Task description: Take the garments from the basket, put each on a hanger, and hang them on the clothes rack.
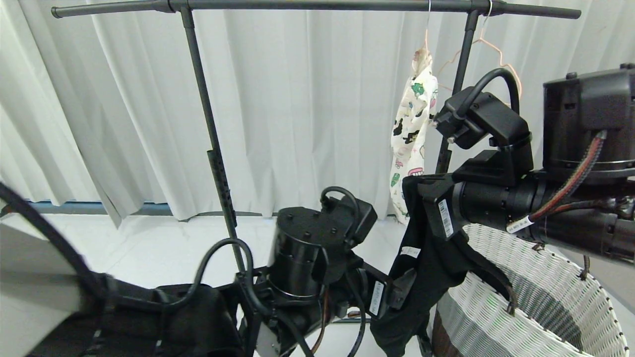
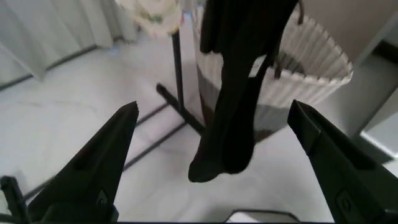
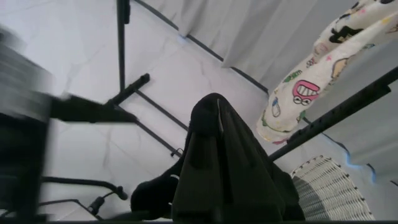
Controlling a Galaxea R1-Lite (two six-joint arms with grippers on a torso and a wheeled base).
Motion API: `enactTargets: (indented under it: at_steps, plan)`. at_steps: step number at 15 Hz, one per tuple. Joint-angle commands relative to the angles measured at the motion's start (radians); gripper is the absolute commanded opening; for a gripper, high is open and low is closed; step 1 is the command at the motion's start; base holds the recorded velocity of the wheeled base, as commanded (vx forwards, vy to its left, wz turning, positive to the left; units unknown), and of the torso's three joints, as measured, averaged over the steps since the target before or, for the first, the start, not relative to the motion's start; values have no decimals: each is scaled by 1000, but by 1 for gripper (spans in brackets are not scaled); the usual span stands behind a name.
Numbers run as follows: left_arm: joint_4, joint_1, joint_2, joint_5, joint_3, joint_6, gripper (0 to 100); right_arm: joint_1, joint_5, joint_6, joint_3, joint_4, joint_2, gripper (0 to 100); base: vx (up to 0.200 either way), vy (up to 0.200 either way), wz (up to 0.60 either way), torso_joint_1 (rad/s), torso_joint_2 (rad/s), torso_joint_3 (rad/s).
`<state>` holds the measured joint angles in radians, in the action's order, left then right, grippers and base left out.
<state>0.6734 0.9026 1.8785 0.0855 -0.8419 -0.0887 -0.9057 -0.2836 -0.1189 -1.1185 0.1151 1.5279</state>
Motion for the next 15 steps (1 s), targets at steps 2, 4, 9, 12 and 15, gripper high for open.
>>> enactTargets:
  at_steps: [2, 4, 9, 12, 15]
  plan:
    - [35, -40, 191, -12, -29, -2, 100, -18, -2, -1, -1, -3, -2, 0, 0, 0, 0, 0, 0, 0]
    - [124, -67, 278, -30, -28, 1, 100, -35, -2, -1, 2, -8, -9, 0, 0, 0, 0, 0, 0, 0]
    - [130, -80, 301, -23, -22, 1, 0, -39, -2, -2, -6, -32, -8, 0, 0, 0, 0, 0, 0, 0]
    - [179, -80, 274, 89, 18, 4, 0, -21, 0, 10, -6, -31, 15, 0, 0, 0, 0, 0, 0, 0]
    - [198, -162, 103, 97, 99, 17, 0, -18, 0, 90, -37, 6, 107, 0, 0, 0, 0, 0, 0, 0]
